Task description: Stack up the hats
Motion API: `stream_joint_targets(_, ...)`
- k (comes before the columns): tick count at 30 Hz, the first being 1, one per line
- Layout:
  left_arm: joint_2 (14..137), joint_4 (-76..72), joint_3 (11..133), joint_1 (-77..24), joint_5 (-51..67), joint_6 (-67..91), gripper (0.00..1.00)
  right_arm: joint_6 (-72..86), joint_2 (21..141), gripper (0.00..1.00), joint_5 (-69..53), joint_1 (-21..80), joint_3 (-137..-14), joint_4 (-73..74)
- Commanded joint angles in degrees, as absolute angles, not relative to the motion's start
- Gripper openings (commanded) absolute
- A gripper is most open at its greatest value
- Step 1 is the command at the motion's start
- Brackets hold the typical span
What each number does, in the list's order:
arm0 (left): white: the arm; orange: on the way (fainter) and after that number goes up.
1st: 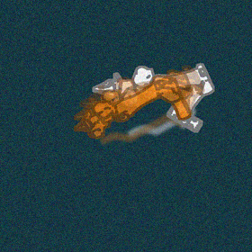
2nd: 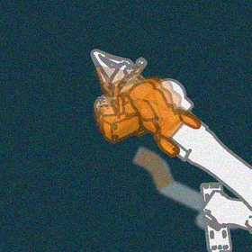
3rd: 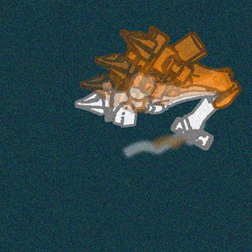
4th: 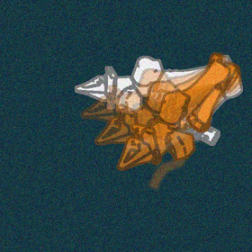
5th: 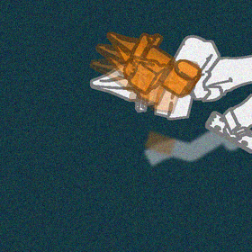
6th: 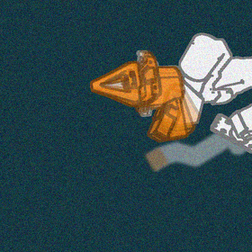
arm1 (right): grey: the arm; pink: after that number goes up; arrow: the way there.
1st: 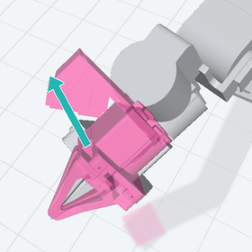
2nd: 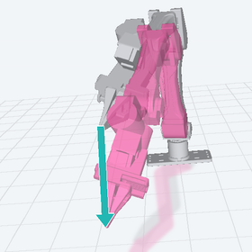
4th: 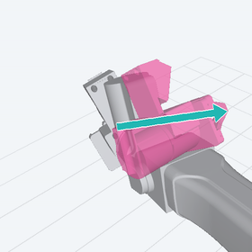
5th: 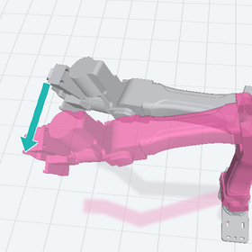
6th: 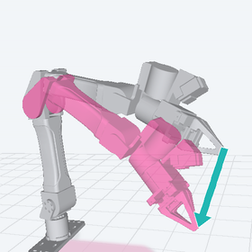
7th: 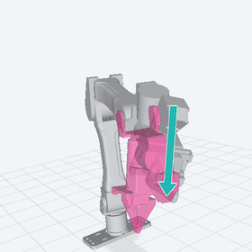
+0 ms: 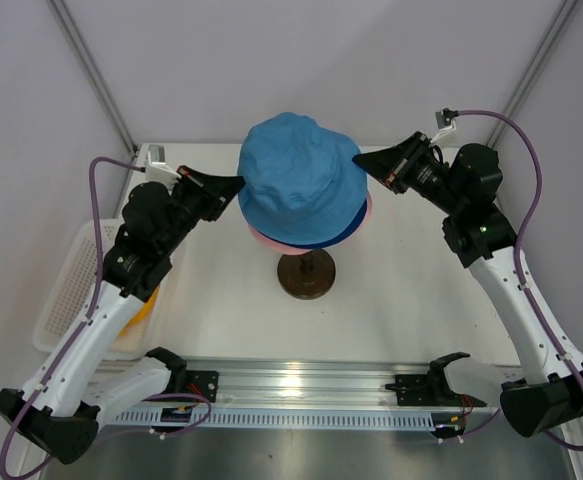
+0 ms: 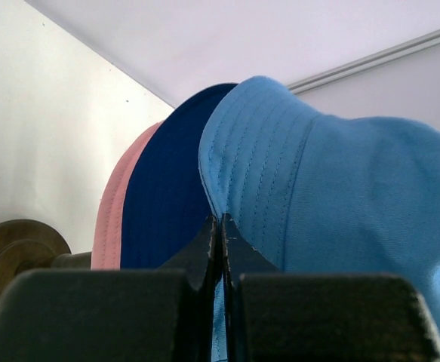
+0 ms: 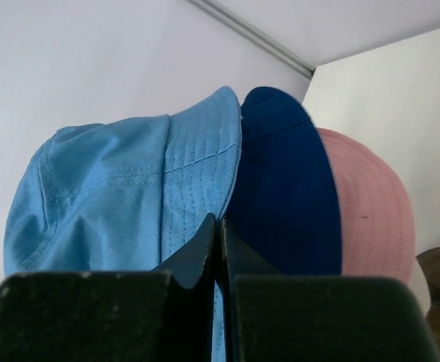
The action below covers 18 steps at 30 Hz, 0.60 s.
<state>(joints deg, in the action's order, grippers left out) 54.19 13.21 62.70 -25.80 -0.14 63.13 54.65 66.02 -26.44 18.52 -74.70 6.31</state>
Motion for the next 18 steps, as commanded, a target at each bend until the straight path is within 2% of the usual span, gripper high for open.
stream_joint_targets(1,53.5,11.8,65.7,-23.6,2.8,65.5,0.01,55.4,65.9,0.00,-20.7,17.2,-73.8,8.9)
stream_joint_targets(9,55.5,15.6,67.5,-22.0,6.9,67.4,0.01,61.6,67.0,0.00,-21.2,15.2,-70.7,10.5)
stream_joint_targets(18,55.2,16.7,58.4,-22.1,8.2,67.3,0.01,59.4,65.7,0.00,-18.9,15.4,-64.7,14.1)
